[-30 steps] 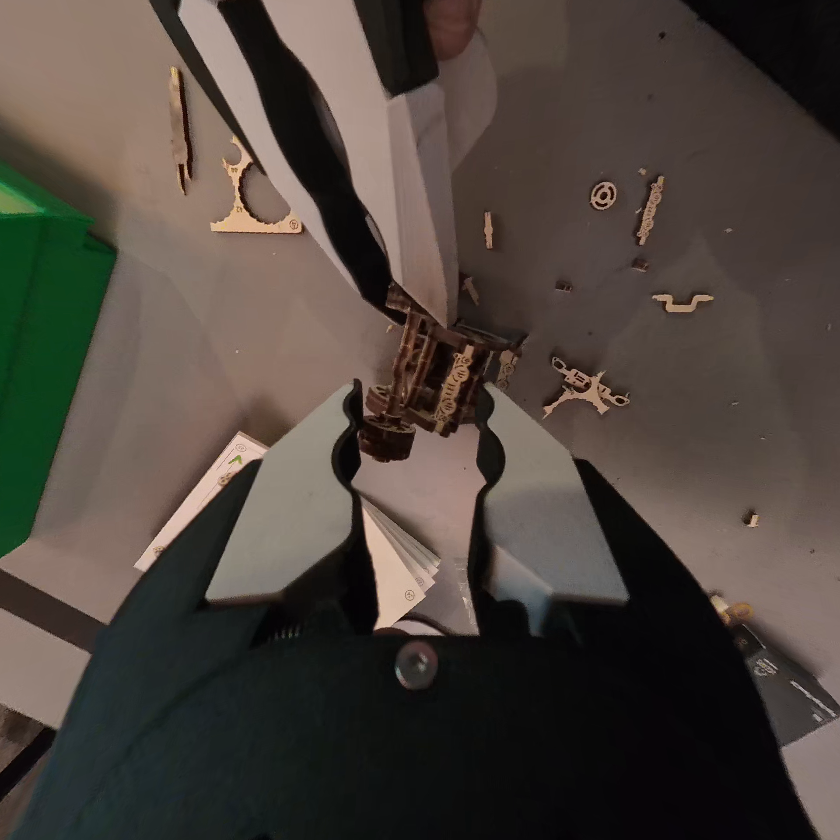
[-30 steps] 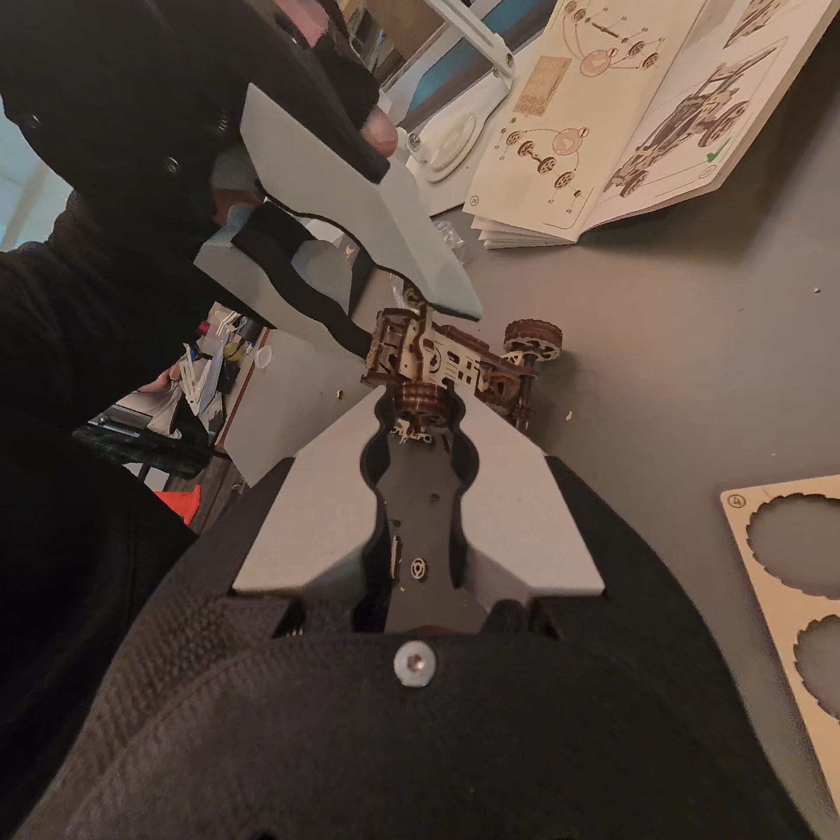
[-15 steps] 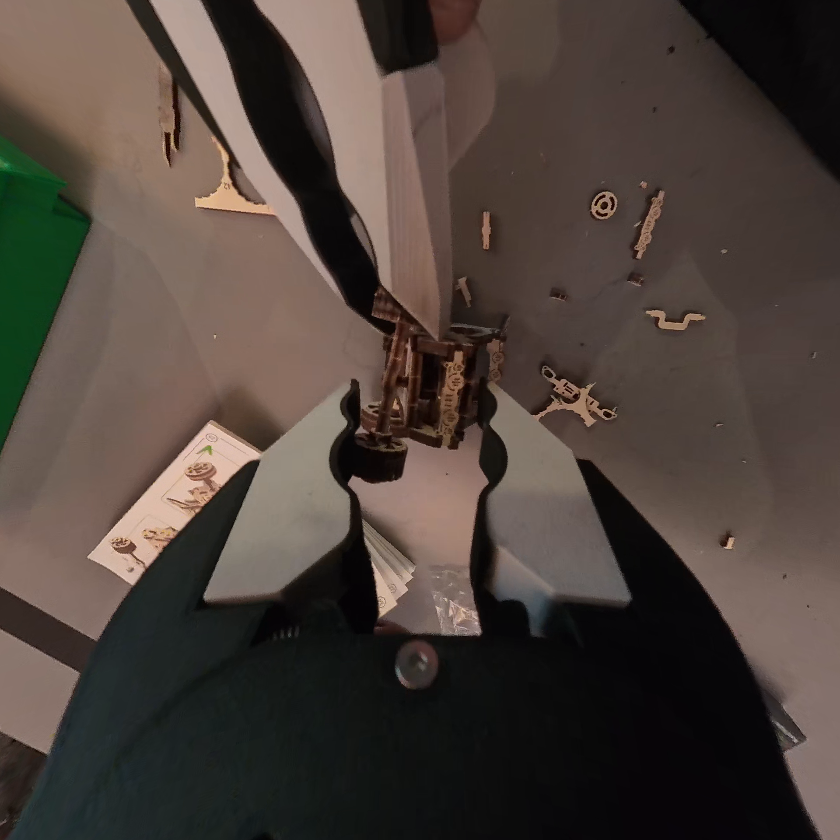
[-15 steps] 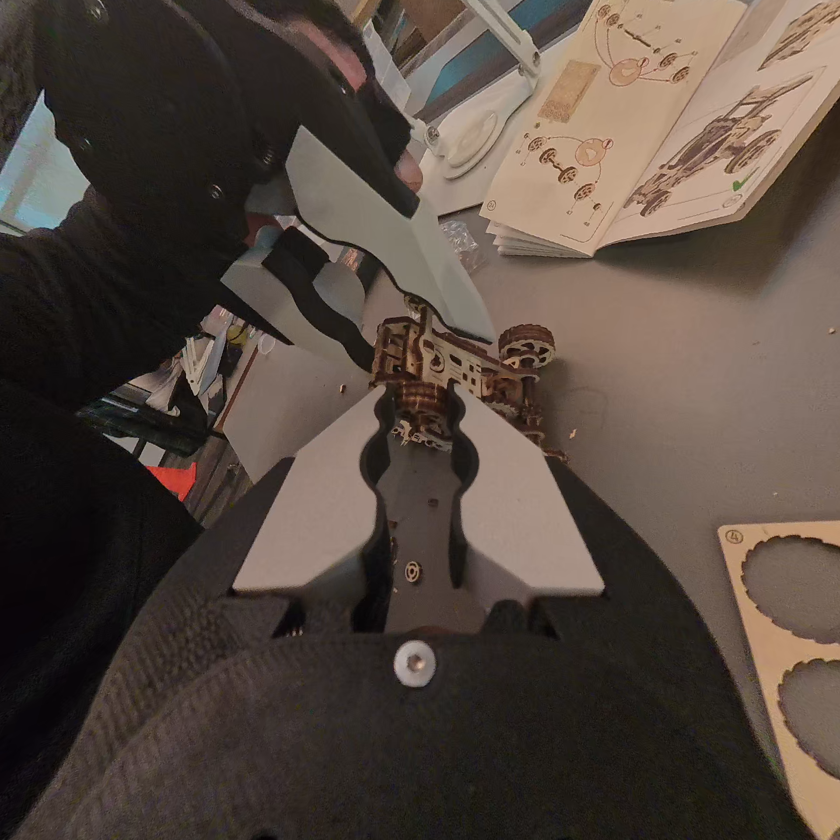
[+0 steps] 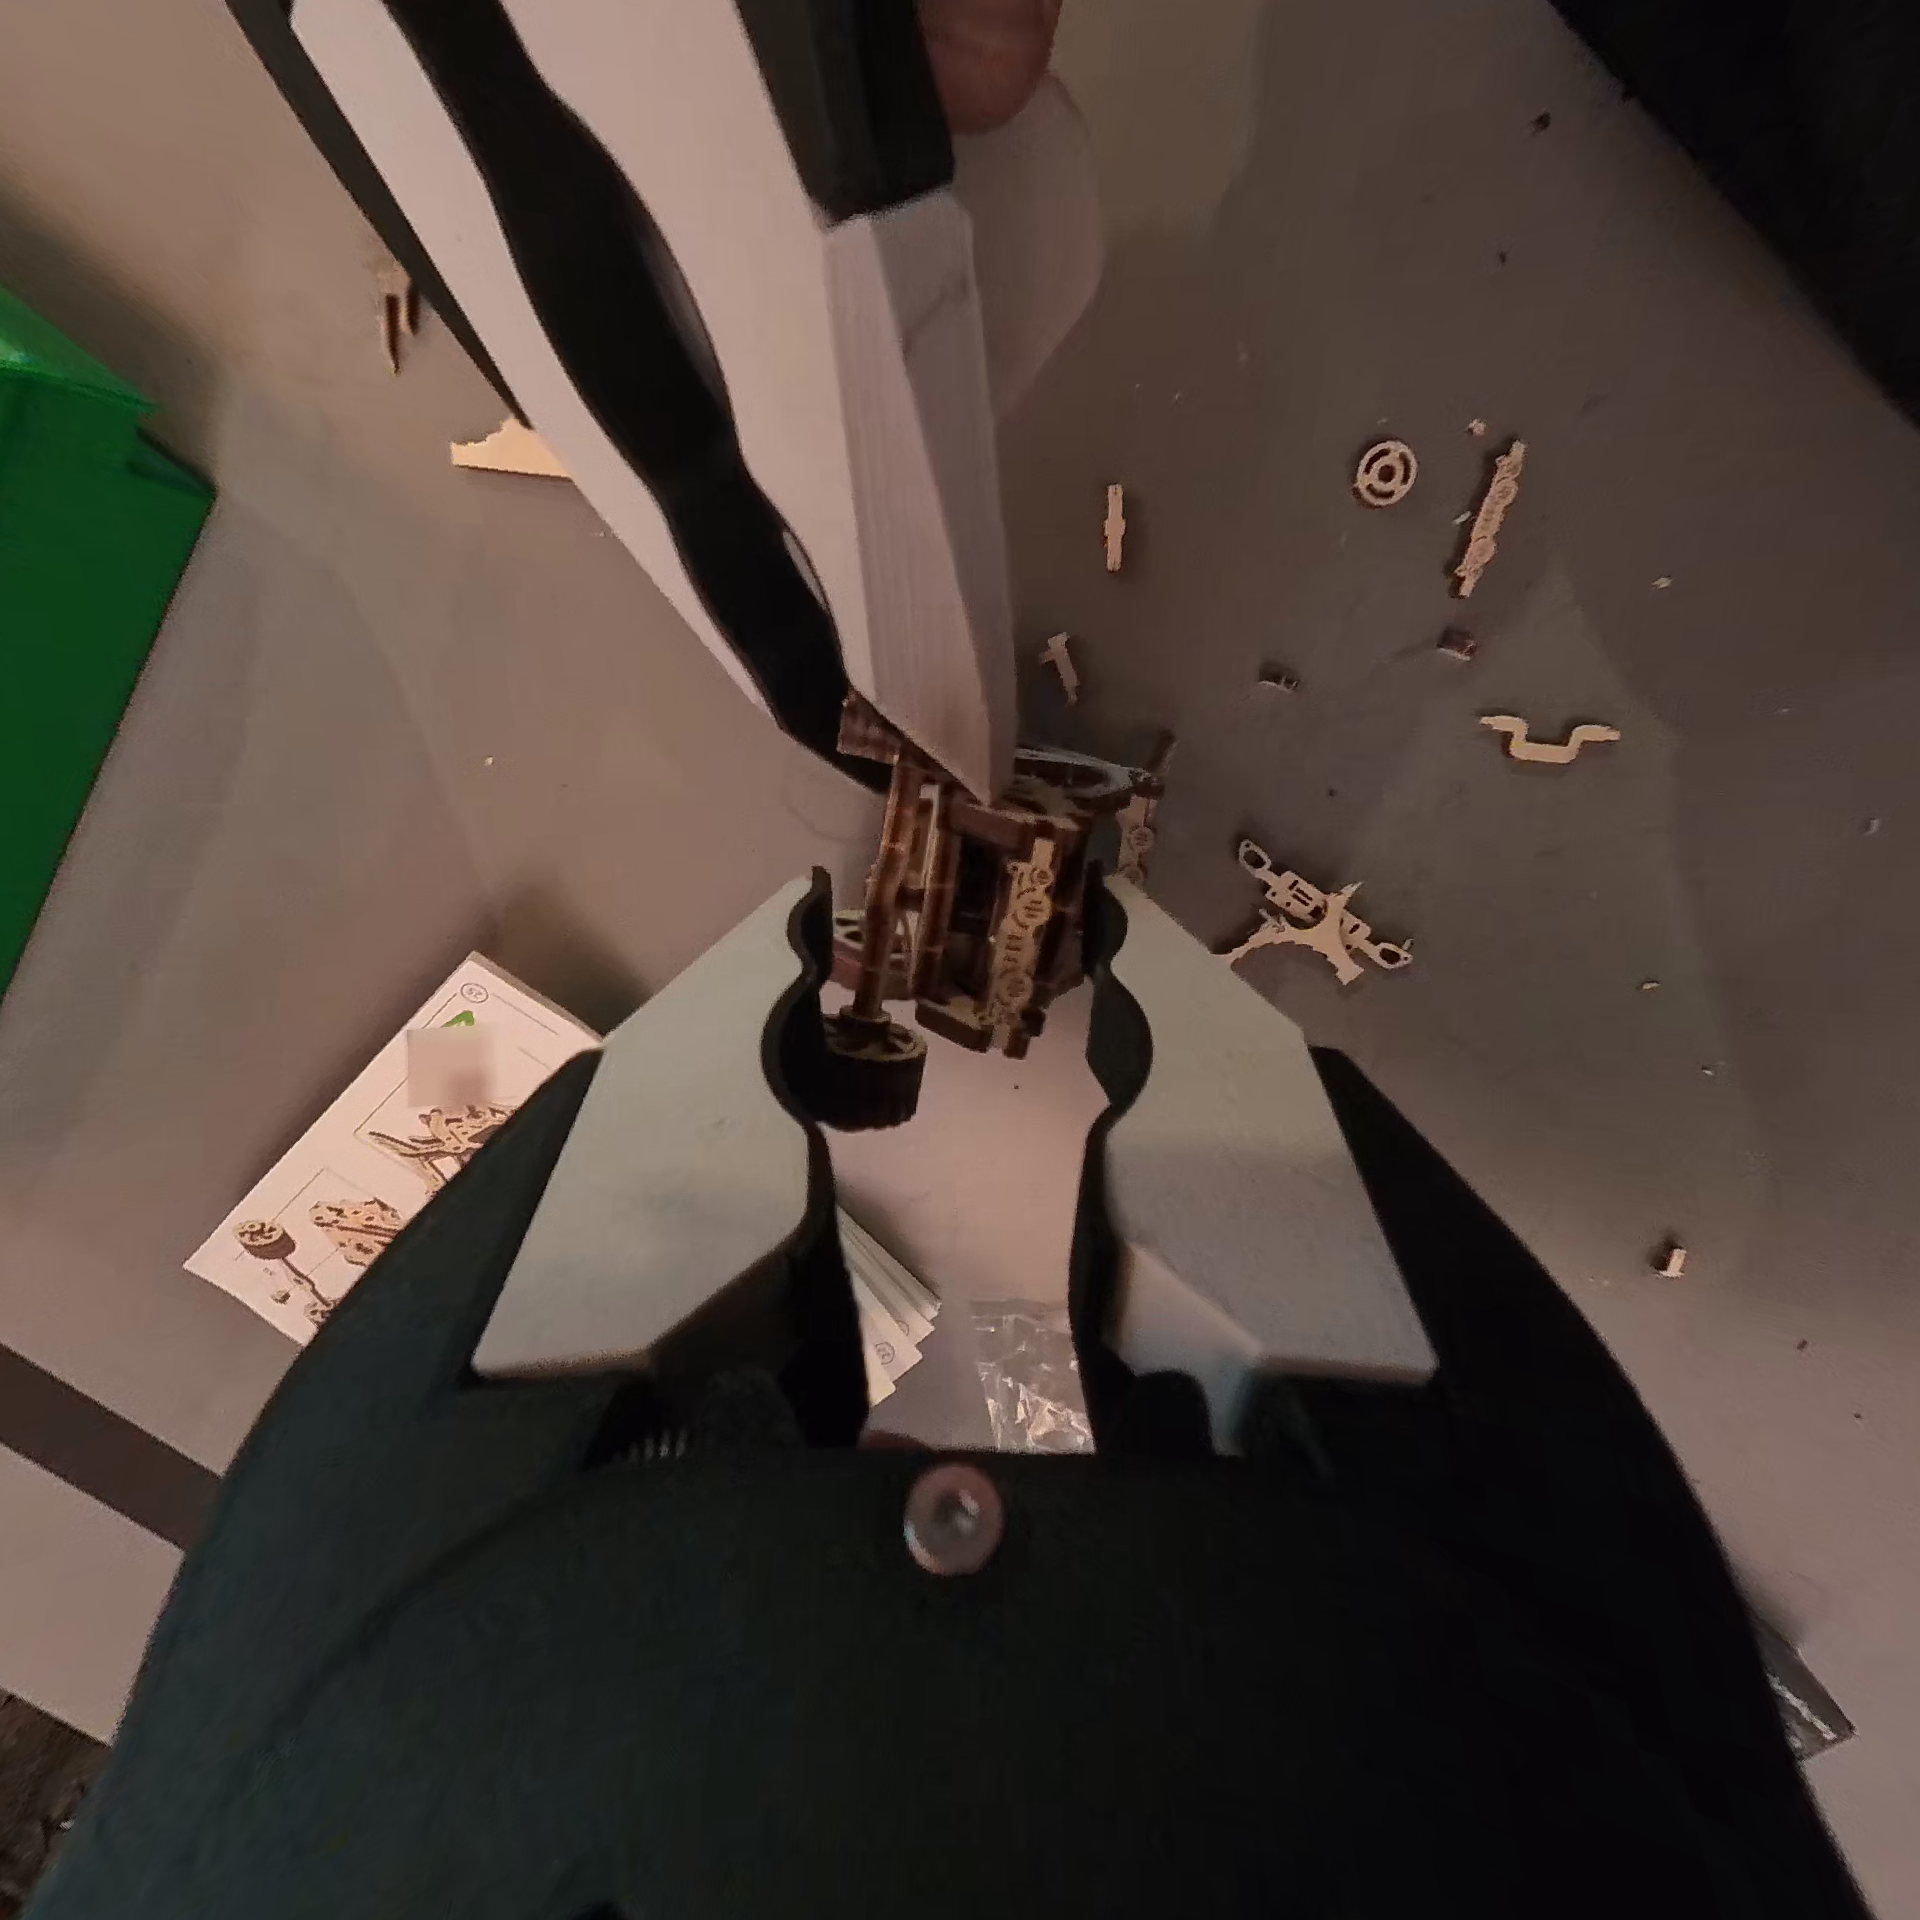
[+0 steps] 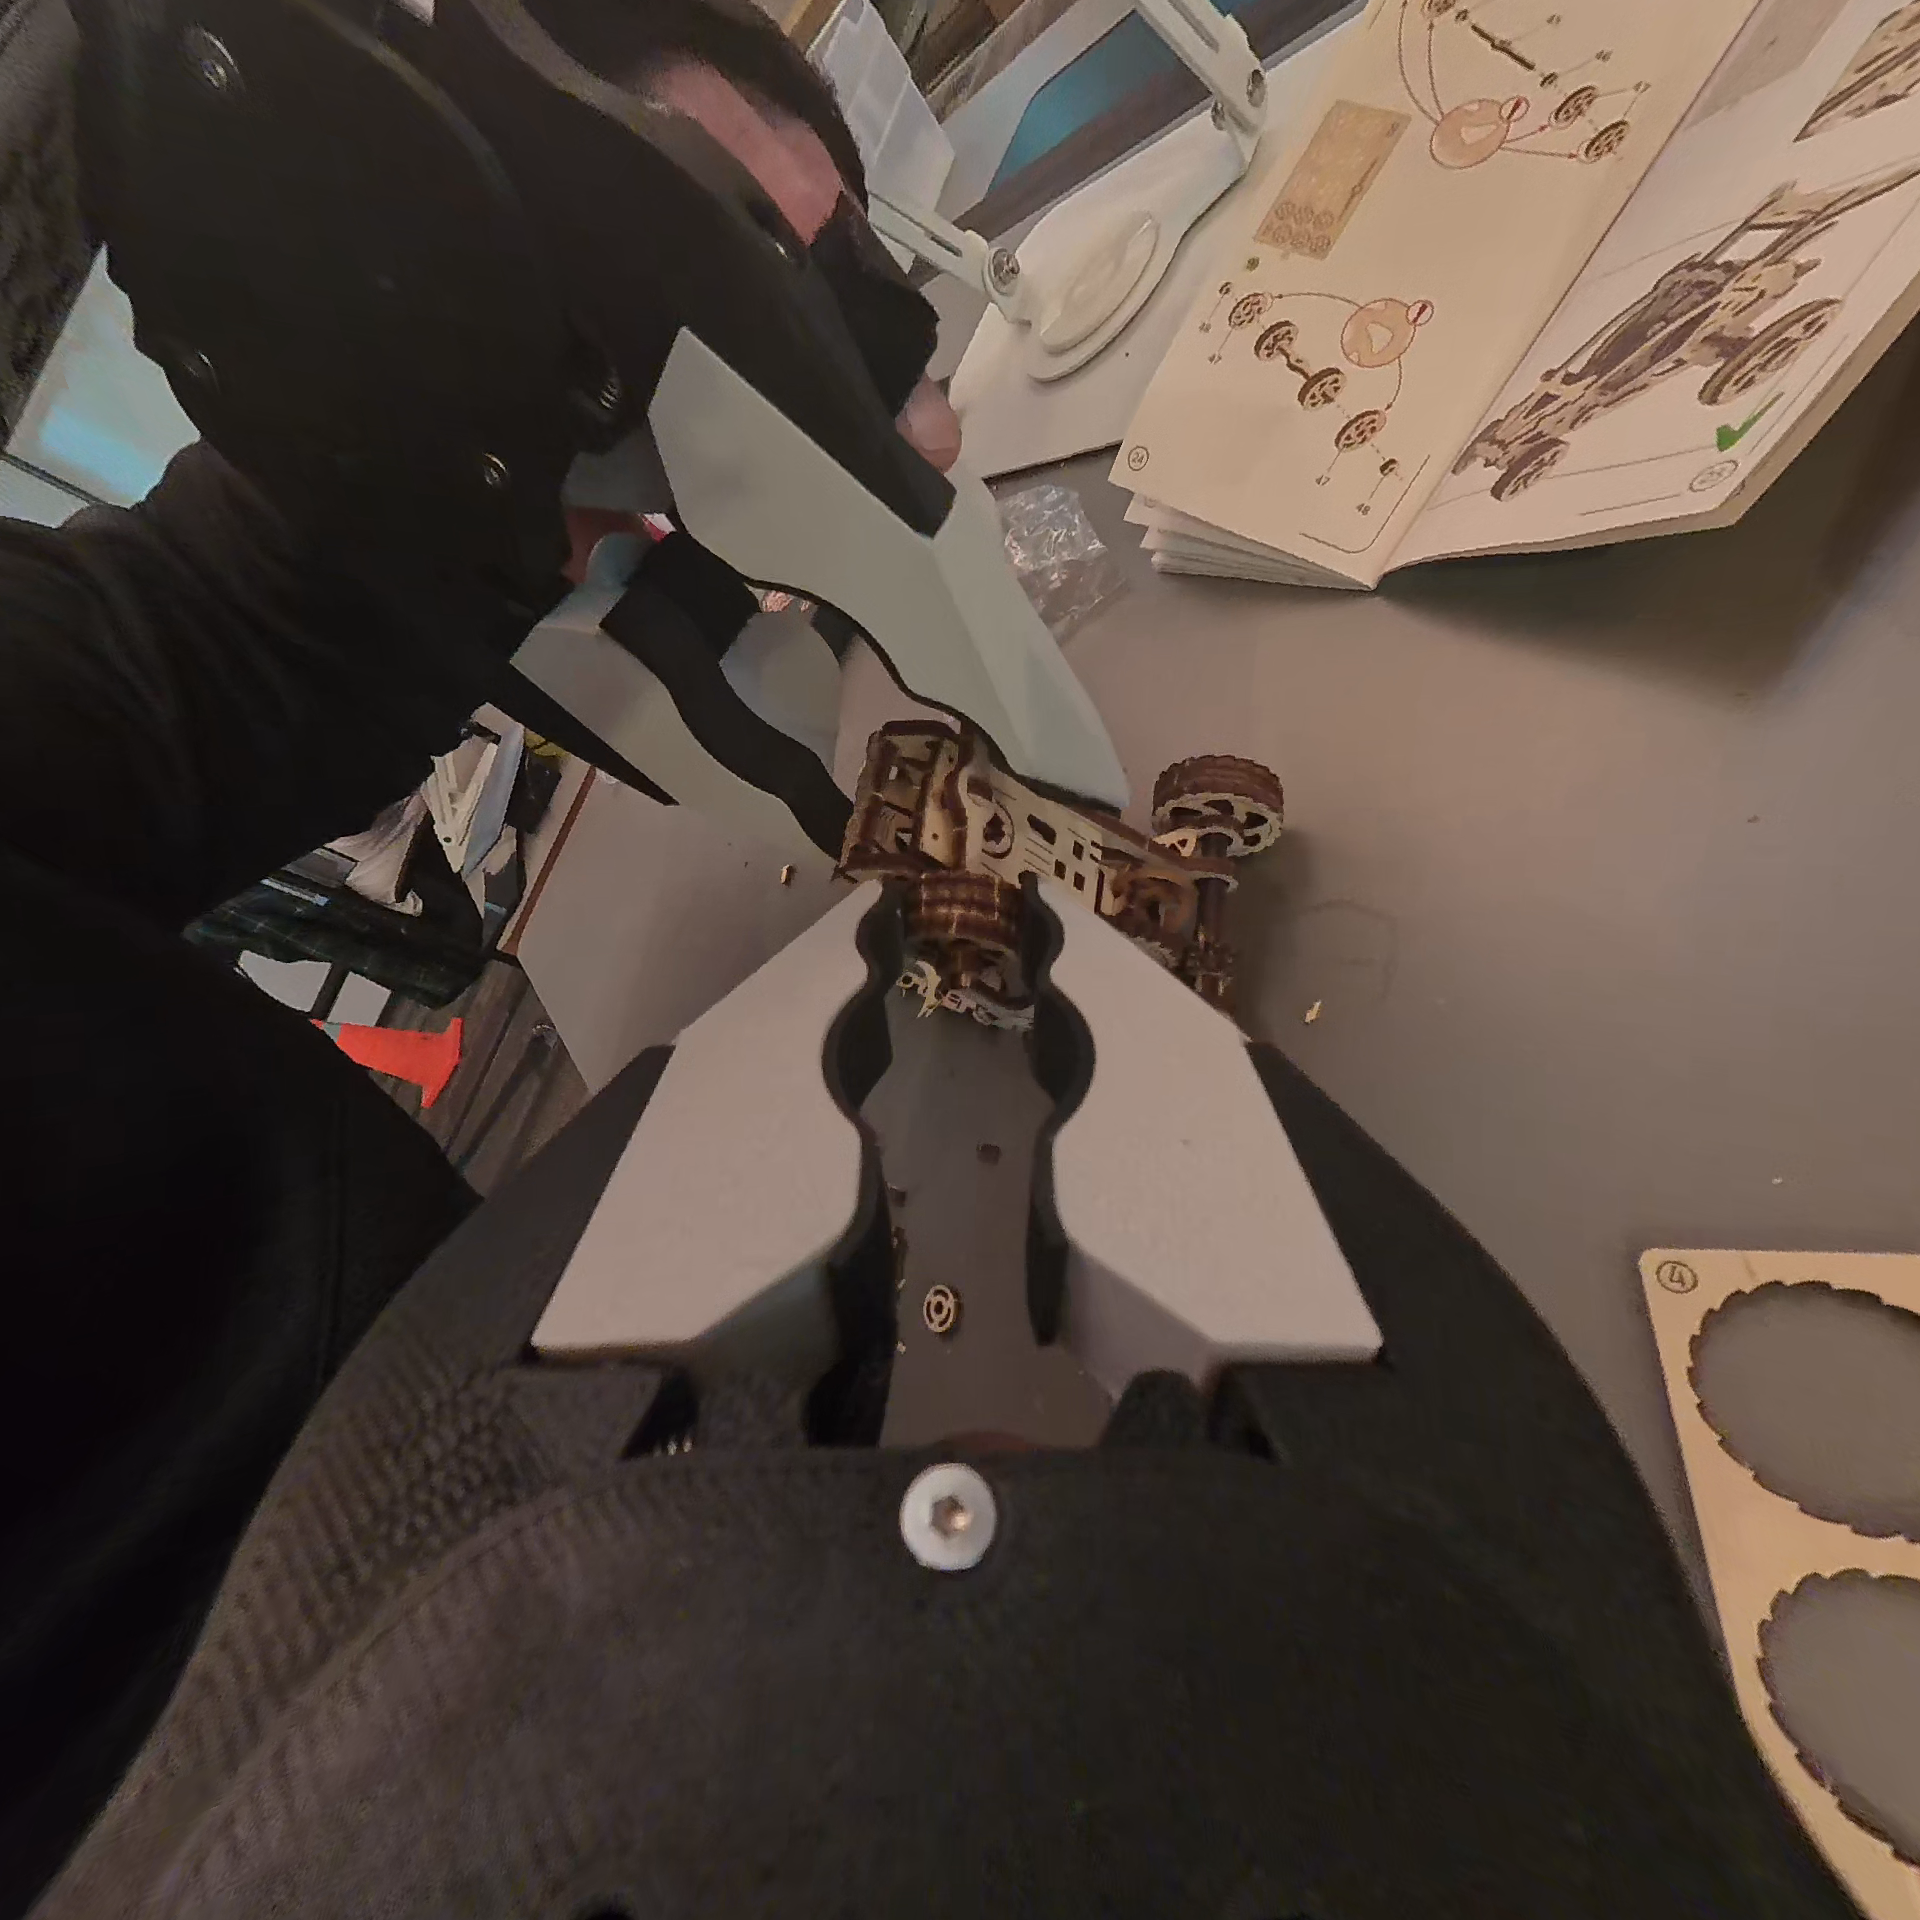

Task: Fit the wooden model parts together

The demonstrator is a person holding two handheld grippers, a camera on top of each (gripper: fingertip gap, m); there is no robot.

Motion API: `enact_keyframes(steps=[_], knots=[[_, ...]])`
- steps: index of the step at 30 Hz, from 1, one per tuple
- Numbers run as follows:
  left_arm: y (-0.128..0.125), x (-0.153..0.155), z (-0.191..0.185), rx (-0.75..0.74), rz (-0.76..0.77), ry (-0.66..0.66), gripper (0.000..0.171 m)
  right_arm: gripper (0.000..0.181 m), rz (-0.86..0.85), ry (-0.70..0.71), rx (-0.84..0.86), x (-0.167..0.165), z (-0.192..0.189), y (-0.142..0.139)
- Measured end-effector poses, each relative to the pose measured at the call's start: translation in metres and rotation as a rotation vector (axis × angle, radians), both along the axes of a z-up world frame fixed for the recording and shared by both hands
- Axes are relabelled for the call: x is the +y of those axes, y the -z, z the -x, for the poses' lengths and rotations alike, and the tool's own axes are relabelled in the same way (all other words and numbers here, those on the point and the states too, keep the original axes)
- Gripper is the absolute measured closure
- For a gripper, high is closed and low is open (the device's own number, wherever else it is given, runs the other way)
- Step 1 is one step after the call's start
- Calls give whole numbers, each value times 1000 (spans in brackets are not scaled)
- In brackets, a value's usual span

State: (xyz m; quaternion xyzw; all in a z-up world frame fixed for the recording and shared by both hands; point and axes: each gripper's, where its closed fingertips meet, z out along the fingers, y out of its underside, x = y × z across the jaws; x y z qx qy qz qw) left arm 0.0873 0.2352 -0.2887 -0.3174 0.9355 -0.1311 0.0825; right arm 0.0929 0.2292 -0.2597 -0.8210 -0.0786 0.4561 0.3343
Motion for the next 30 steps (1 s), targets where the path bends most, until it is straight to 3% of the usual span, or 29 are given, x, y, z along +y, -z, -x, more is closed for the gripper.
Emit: enact_keyframes(steps=[21, 30], knots=[[1, 0, 0, -6, 17, 26, 136, 162, 7, -4, -24, 5, 0, 1], [-4, 6, 0, -31, 21, -34, 121, 162, -1, -9, -20, 9, -5, -3]])
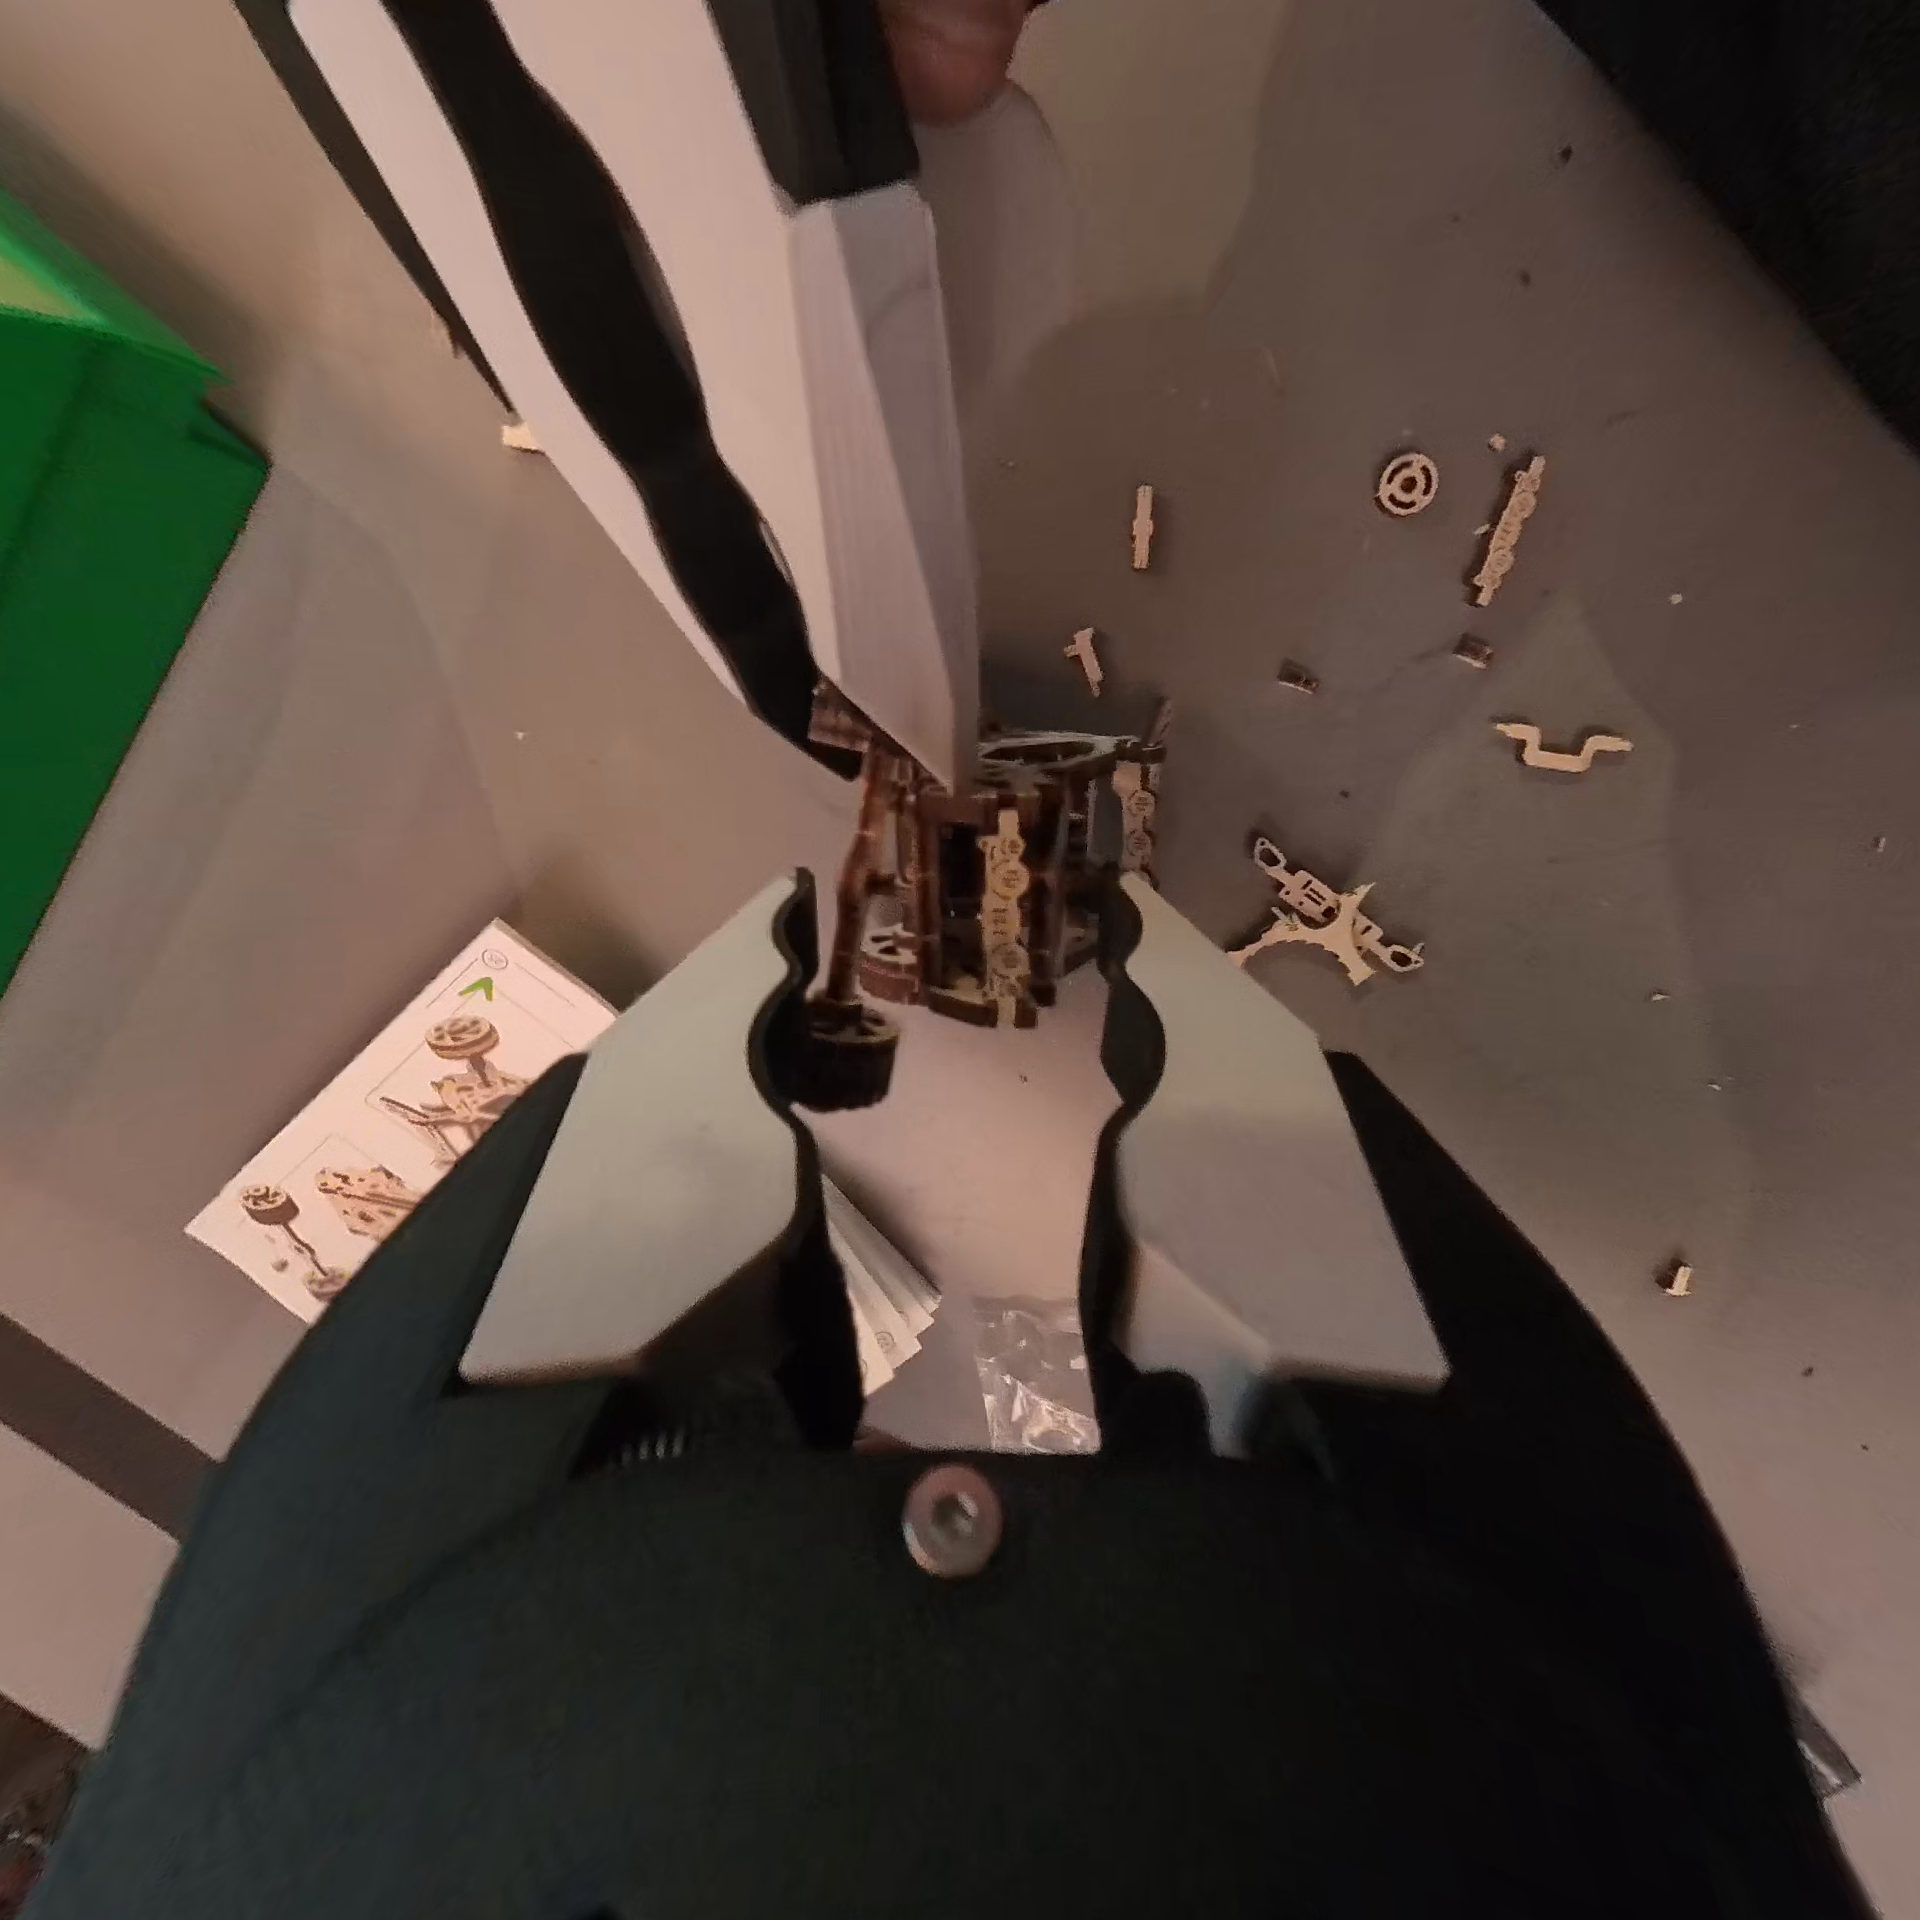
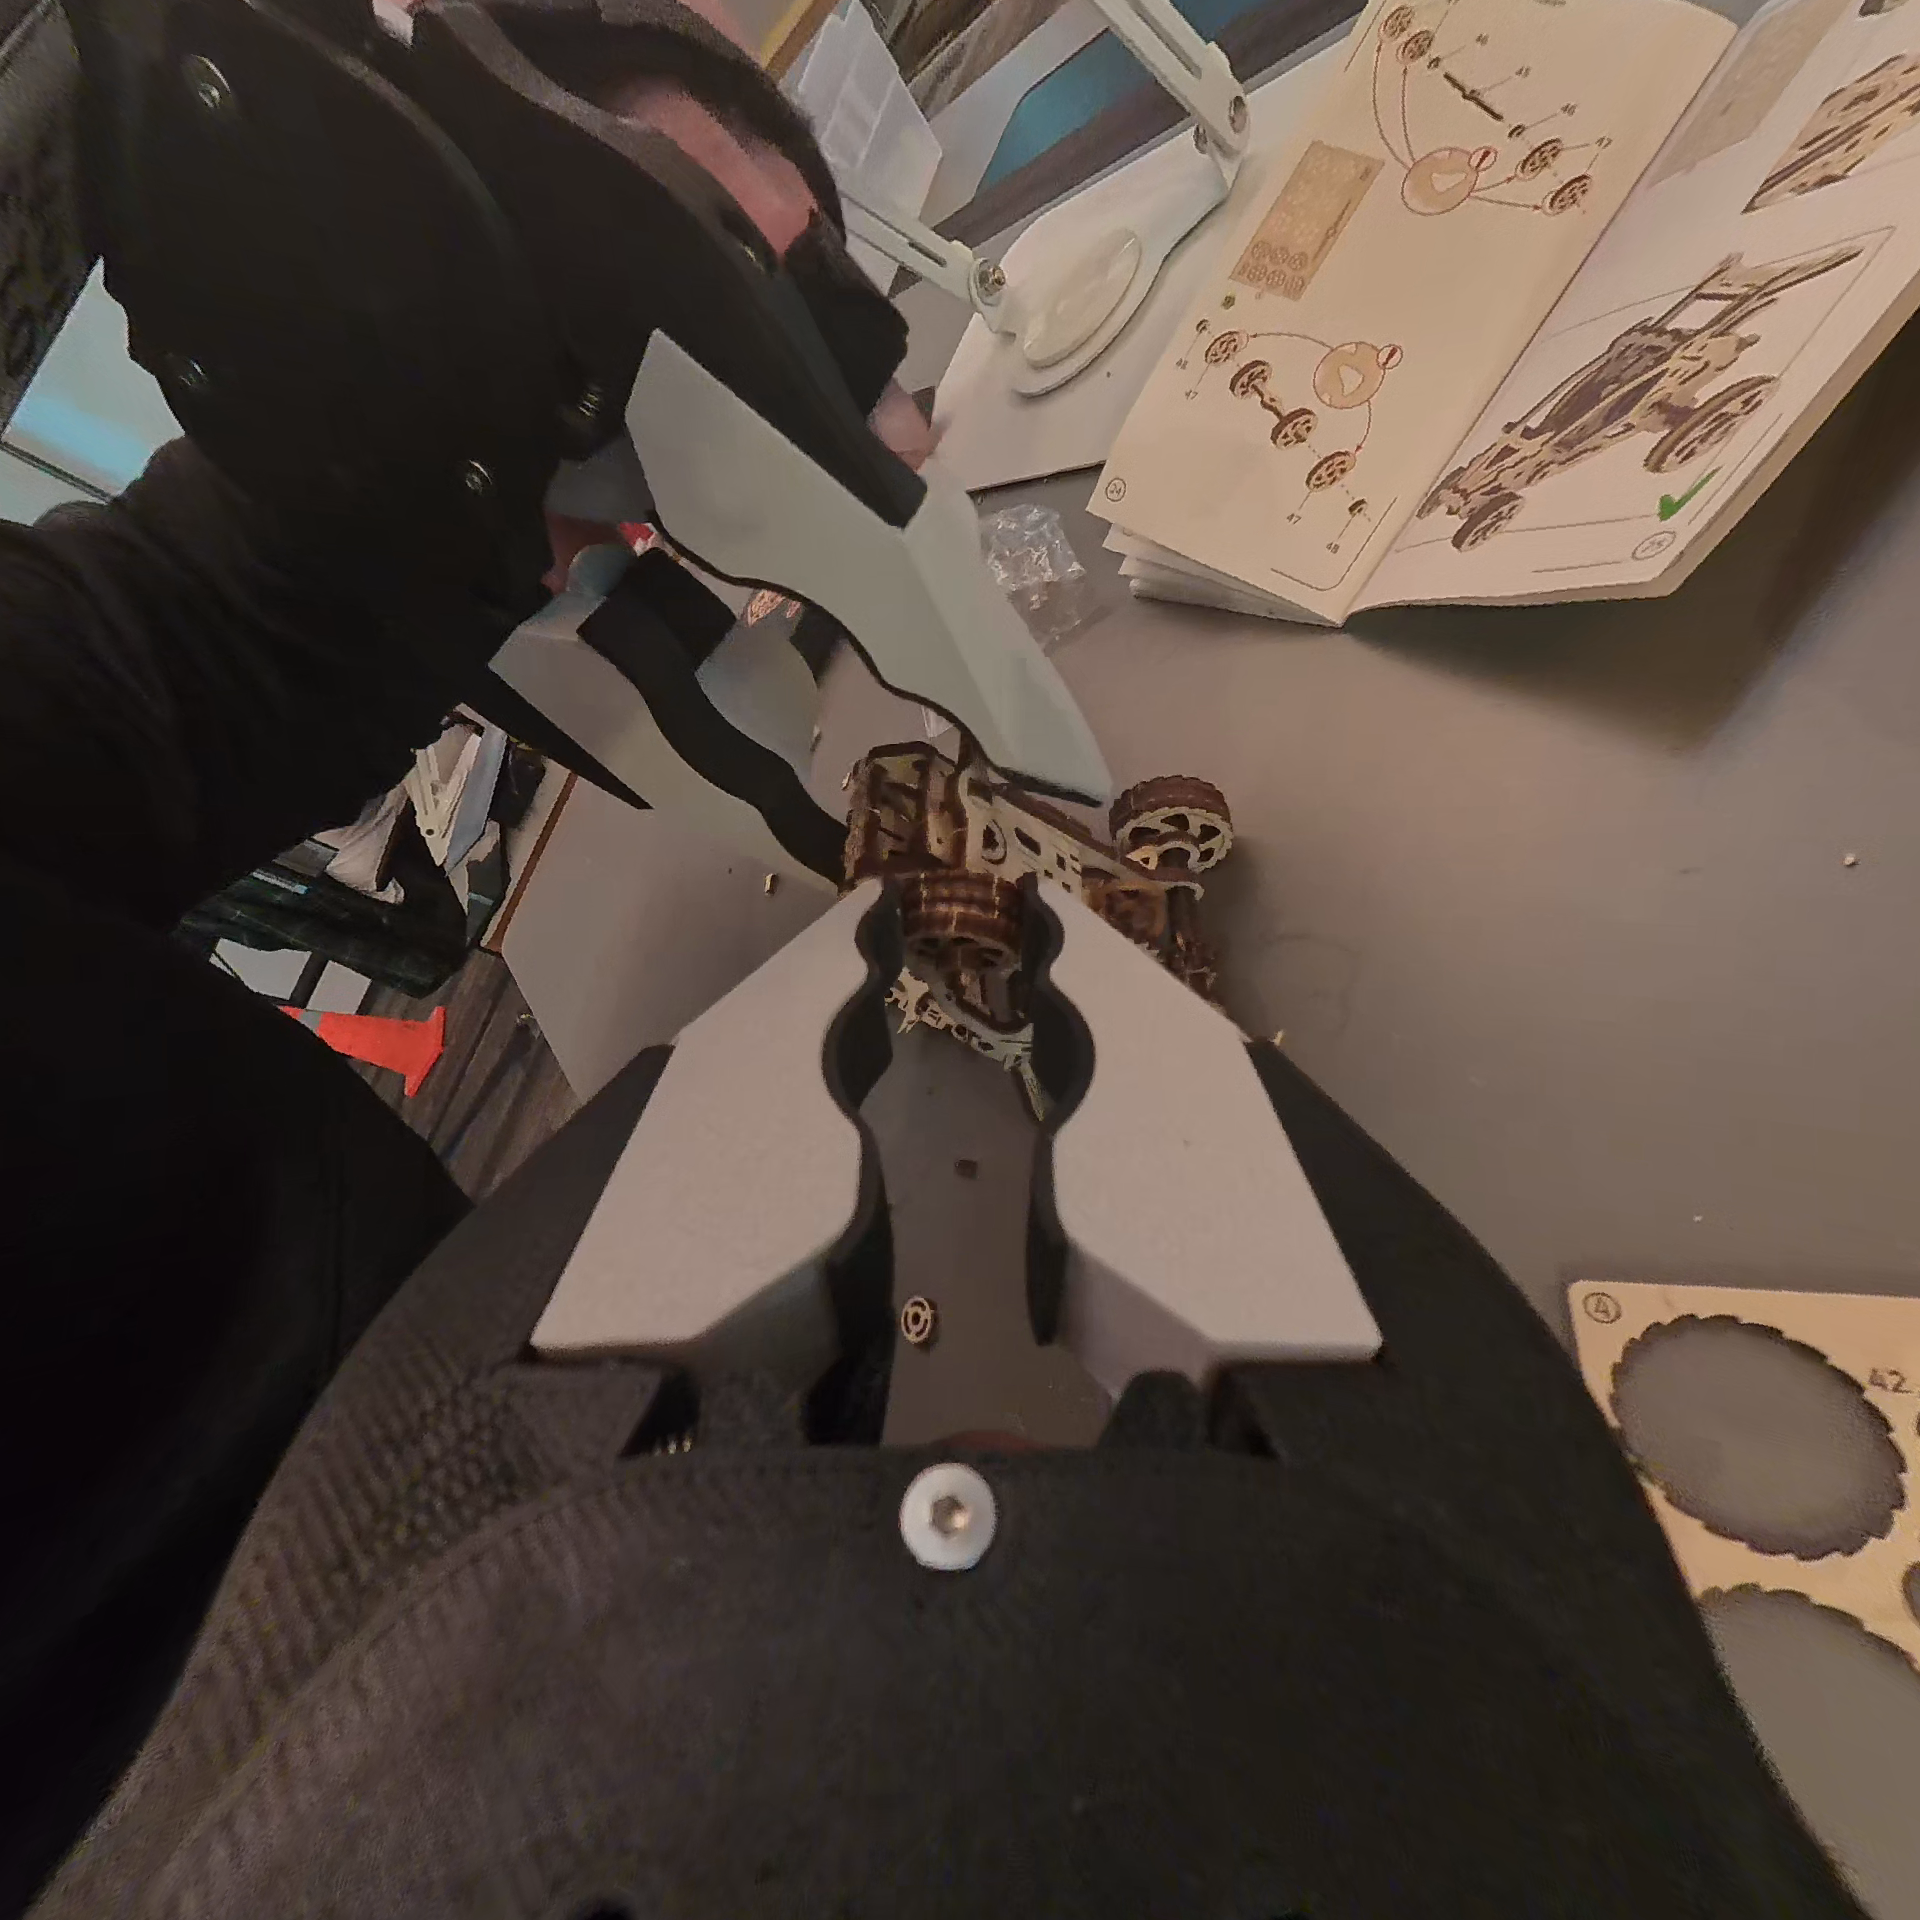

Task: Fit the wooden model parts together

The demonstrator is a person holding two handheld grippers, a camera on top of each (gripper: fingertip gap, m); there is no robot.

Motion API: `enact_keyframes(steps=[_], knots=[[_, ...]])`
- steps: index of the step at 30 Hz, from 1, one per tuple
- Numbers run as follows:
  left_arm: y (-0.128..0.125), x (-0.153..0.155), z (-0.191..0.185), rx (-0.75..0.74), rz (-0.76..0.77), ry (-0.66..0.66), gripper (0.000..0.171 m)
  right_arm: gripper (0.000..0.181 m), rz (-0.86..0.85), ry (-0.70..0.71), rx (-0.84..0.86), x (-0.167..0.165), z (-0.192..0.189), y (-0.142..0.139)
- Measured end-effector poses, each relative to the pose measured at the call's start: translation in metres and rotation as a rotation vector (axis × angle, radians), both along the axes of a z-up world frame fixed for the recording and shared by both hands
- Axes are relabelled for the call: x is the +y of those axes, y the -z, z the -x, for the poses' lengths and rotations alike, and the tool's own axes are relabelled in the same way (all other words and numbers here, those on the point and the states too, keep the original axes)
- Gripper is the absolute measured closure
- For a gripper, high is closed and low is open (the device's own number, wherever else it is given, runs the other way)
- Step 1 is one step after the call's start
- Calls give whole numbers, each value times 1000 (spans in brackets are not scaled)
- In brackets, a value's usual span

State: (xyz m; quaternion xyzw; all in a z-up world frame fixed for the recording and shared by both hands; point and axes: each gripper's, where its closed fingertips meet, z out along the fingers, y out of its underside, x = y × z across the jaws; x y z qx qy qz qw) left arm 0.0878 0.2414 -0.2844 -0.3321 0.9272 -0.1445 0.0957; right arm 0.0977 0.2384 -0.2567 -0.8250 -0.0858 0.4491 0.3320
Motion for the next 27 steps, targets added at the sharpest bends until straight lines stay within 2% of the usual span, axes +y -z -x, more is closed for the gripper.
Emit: enact_keyframes(steps=[17, 27], knots=[[5, 4, 8, -38, 39, -42, 136, 162, 14, -115, -21, 4, 7, 3], [4, 4, 2, -85, 48, -65, 126, 162, 2, -209, -78, 7, 0, 2]])
